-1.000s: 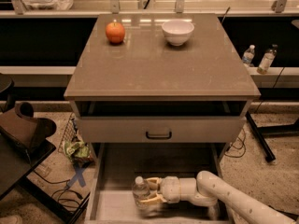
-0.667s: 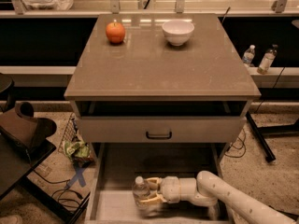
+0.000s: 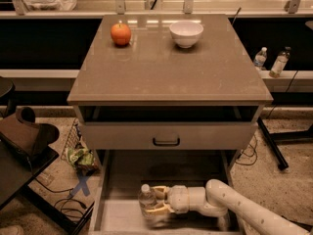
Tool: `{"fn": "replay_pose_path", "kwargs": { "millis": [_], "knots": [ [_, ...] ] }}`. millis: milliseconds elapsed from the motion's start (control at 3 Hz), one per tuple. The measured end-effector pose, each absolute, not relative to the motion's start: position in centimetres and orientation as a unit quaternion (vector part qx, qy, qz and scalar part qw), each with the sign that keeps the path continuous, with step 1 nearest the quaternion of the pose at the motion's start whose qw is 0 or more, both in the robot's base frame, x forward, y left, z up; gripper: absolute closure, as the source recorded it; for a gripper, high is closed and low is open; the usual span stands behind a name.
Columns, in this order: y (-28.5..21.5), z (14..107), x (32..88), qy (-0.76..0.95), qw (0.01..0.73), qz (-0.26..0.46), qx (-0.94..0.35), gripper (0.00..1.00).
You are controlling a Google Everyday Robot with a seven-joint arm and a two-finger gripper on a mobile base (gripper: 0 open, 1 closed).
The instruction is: Place water bottle into middle drawer
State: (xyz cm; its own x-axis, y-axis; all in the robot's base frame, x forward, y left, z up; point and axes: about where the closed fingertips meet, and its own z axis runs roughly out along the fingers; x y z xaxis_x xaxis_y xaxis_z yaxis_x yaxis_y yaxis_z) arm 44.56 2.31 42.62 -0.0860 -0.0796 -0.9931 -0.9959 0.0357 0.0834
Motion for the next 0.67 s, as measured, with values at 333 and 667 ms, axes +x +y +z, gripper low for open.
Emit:
{"fn": "replay_pose_path", "kwargs": {
  "millis": [333, 667],
  "knots": [
    [2.32, 42.63, 44.55, 0.549, 0.466, 0.492, -0.490, 0.13],
    [2.52, 42.66, 44.47, 0.547, 0.465, 0.494, -0.490, 0.00]
  ]
}}
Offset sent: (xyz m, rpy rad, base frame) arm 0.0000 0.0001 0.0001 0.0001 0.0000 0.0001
